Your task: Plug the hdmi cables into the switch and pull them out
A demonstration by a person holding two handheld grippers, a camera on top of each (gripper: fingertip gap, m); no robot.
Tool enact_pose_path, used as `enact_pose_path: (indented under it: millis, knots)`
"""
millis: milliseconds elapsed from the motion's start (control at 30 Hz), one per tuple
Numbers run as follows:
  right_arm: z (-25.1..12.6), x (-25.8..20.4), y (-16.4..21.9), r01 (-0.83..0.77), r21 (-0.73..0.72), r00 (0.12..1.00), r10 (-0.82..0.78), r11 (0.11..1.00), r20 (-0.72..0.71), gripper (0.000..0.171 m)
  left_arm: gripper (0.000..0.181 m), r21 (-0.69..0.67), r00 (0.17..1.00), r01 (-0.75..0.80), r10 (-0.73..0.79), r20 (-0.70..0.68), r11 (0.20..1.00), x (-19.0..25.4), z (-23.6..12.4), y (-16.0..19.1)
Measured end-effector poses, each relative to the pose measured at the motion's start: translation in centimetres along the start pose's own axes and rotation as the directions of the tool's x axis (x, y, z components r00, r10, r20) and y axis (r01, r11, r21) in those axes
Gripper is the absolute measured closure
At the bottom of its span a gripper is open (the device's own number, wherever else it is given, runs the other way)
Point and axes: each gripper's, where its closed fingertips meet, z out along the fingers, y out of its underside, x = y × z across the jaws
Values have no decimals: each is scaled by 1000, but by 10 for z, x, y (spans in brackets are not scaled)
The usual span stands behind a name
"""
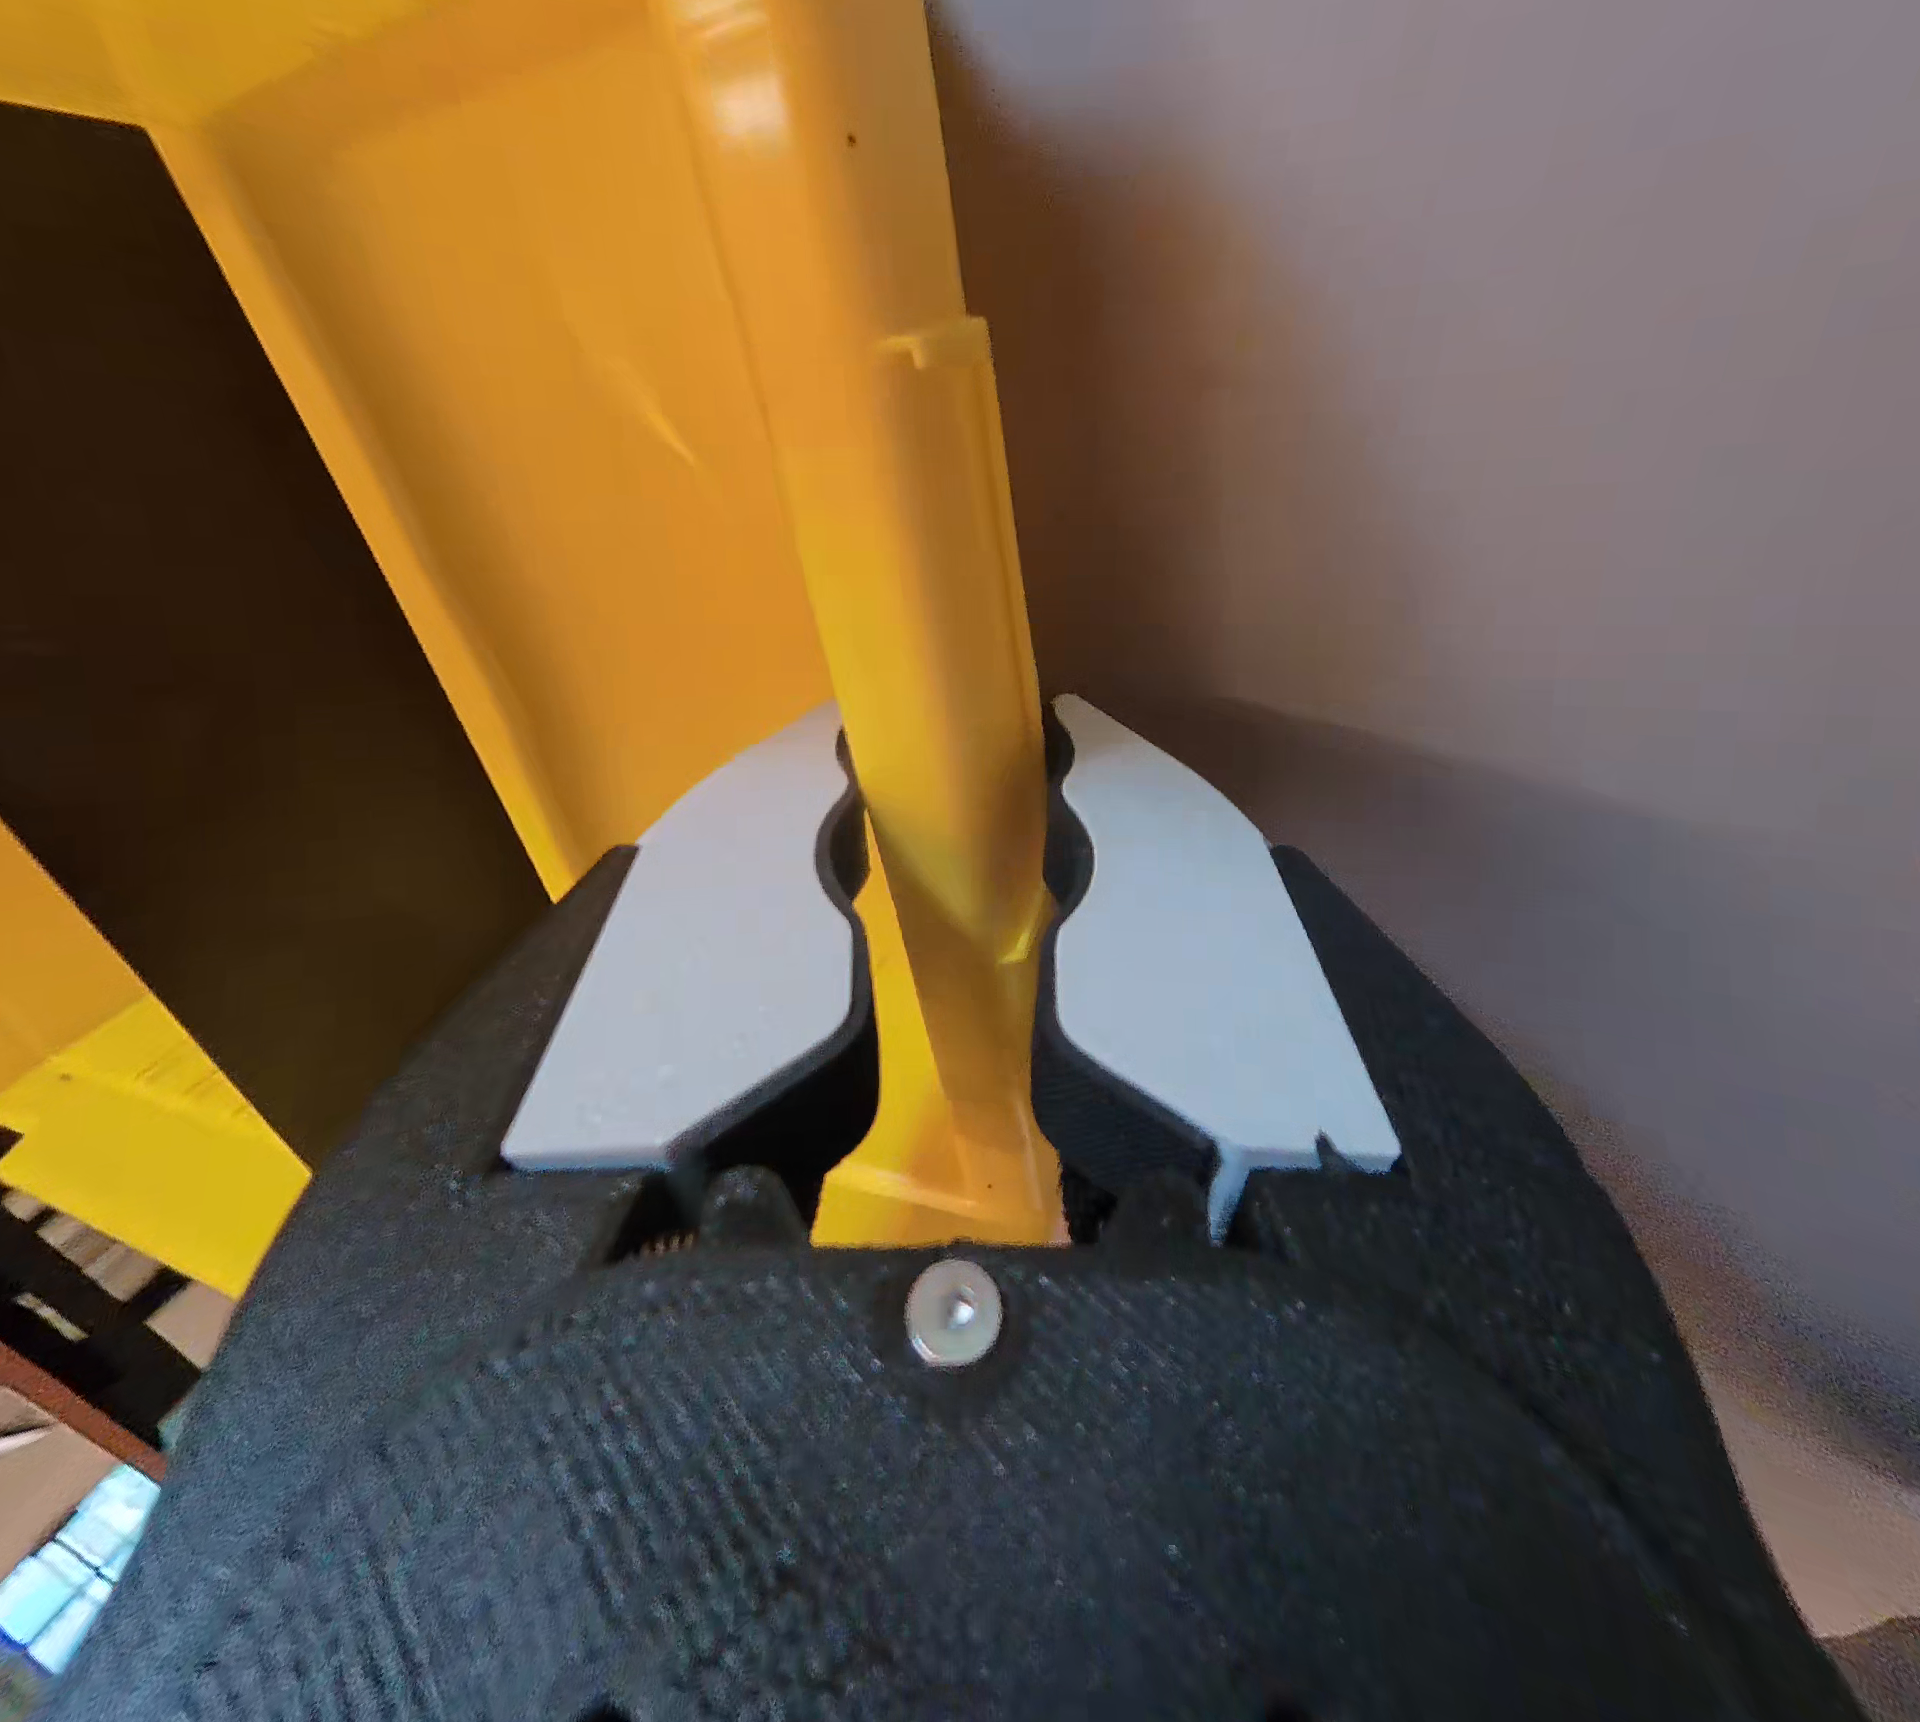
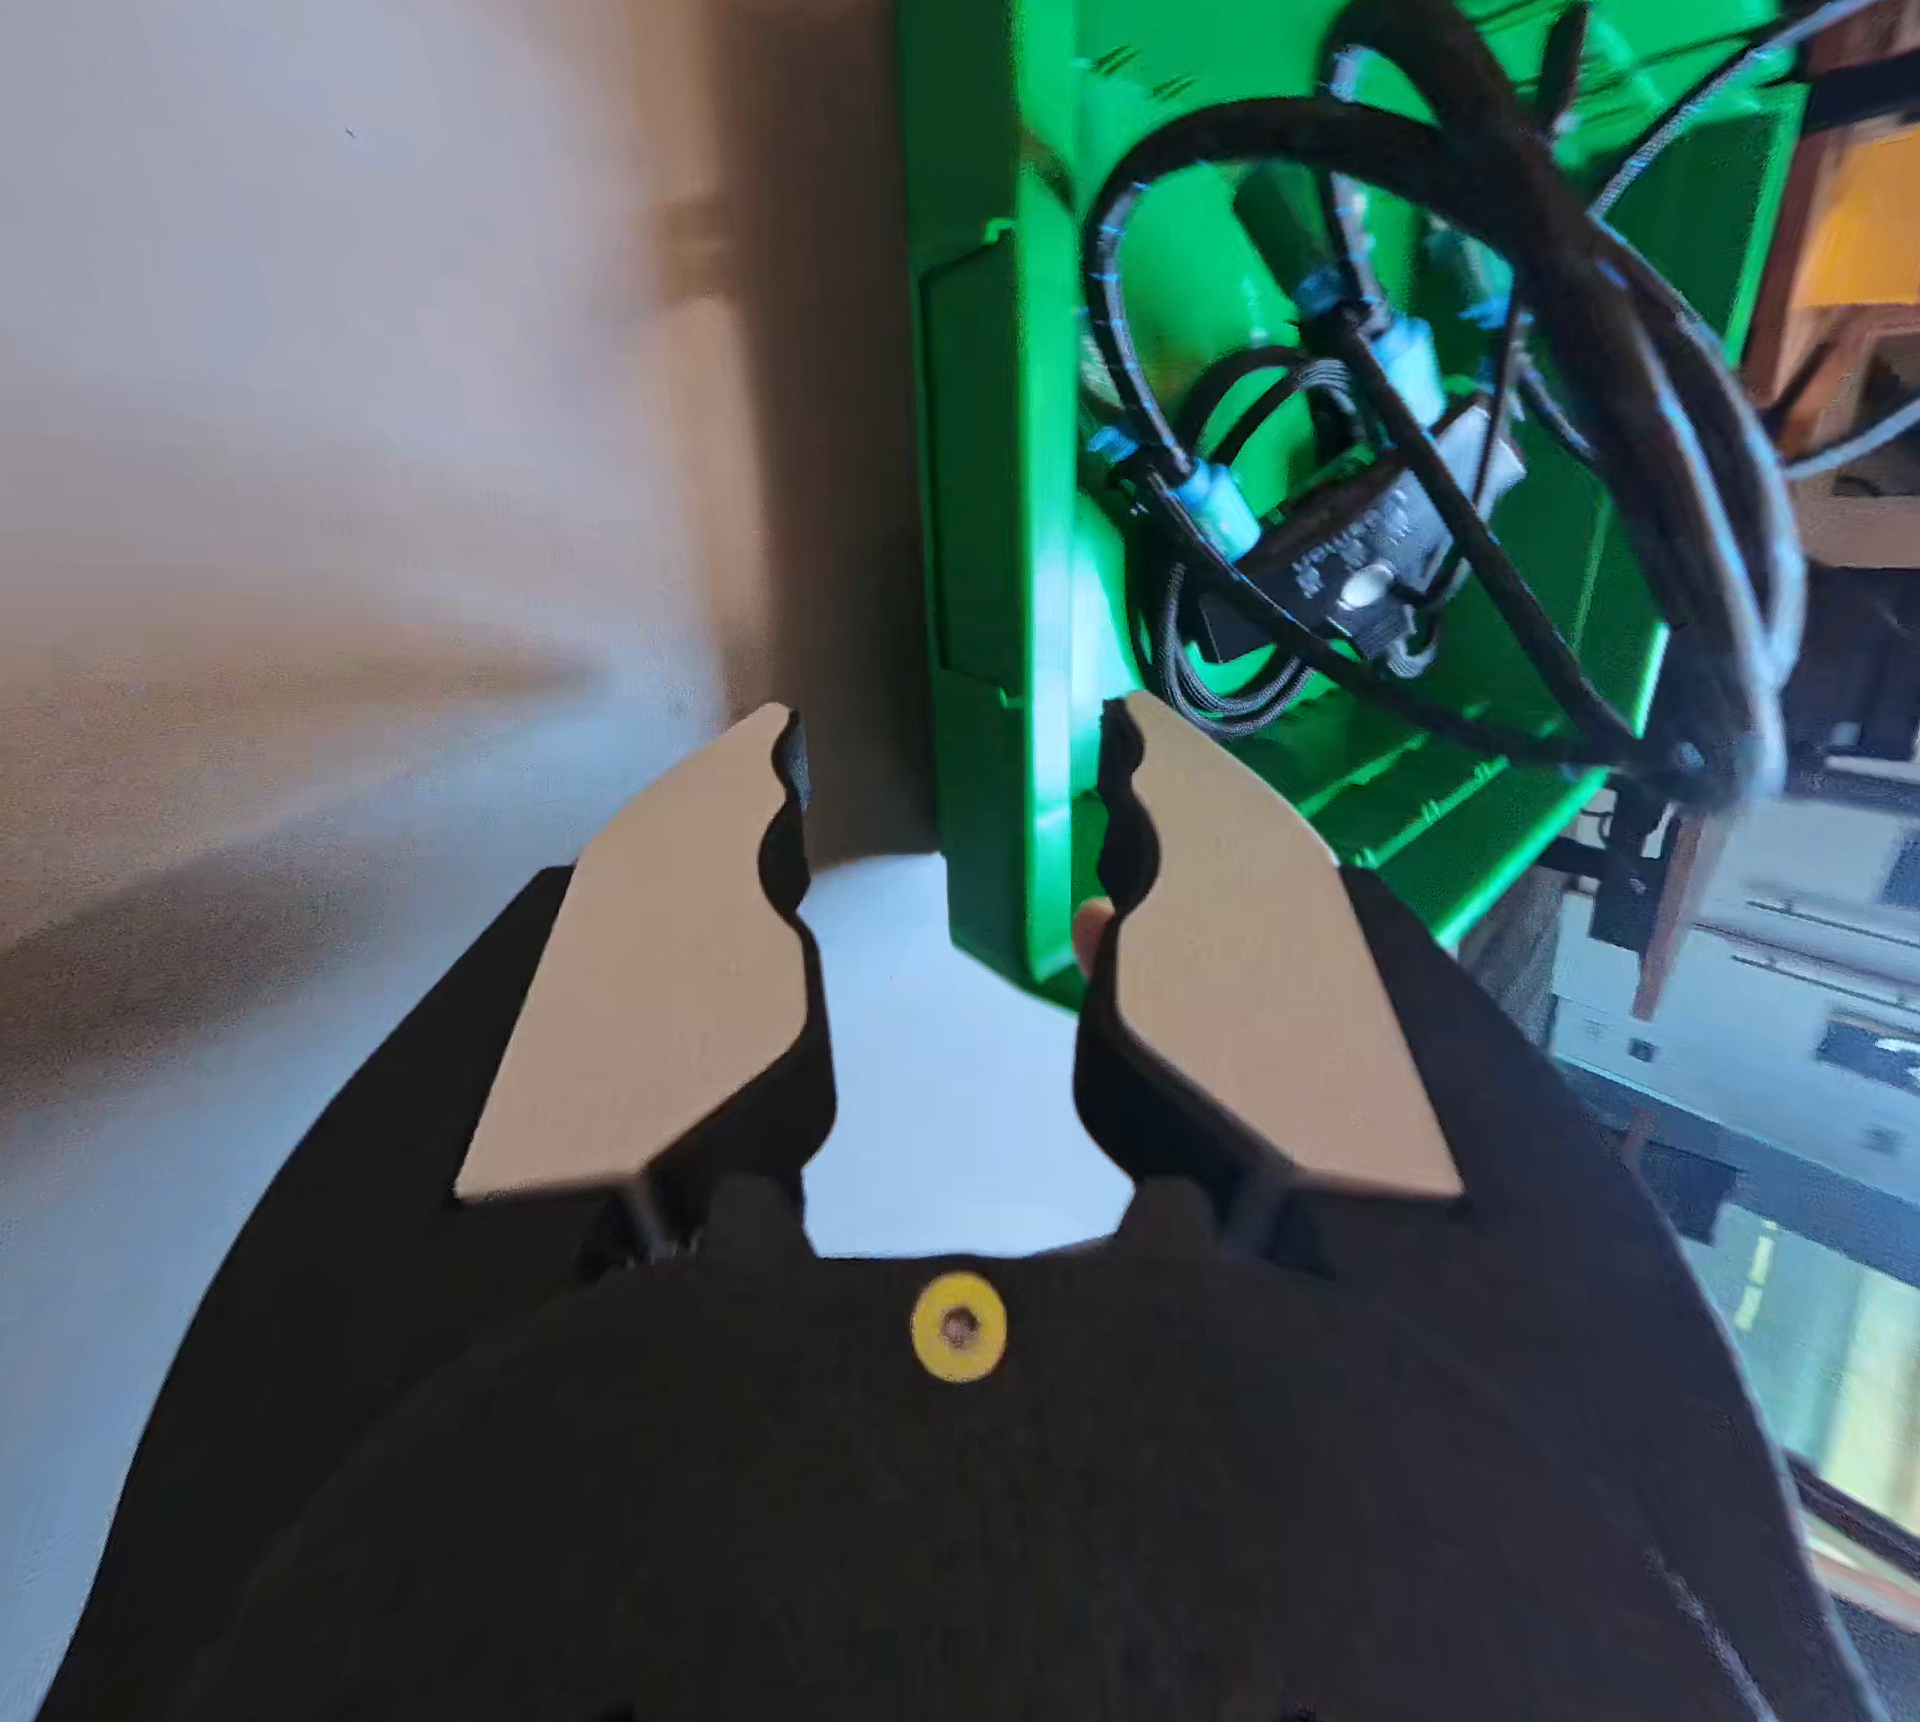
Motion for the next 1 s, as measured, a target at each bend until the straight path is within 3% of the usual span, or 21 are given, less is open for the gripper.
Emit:
enact_pose_path:
  millis: [67,133,167,300,467,633,667,733,833,933,1000]
  knots:
    - [17,-1,-7,44,-38,999,-43,998,28,117,150,22,998,-61,61,28,998,-5,1,-26]
    - [31,4,-9,77,-68,997,-75,995,24,128,149,57,992,-105,101,76,993,-13,0,-48]
    - [35,9,-8,99,-74,995,-100,992,-2,139,148,78,991,-104,97,96,991,-16,-2,-57]
    - [29,3,-7,108,-31,994,-108,994,-3,140,144,293,992,-3,-34,121,956,-25,-31,-81]
    - [-9,-40,-16,137,86,991,-137,987,-7,139,149,599,979,153,-205,20,786,0,-80,-112]
    - [-64,-97,-39,194,208,981,-183,959,-72,139,144,727,917,386,-322,-235,568,54,-92,-168]
    - [-84,-109,-51,148,300,989,-139,942,-51,139,140,732,898,427,-343,-275,531,62,-92,-179]
    - [-141,-127,-75,-97,514,991,36,852,127,139,134,729,867,481,-390,-311,487,74,-88,-194]
    - [-201,-89,-62,-453,639,881,421,622,216,144,123,734,834,521,-445,-327,436,83,-84,-210]
    - [-196,-45,11,-624,631,635,770,461,66,142,119,749,798,542,-511,-319,380,72,-81,-223]
    - [-170,-53,27,-730,544,553,825,413,116,124,118,752,769,554,-566,-297,357,58,-75,-229]
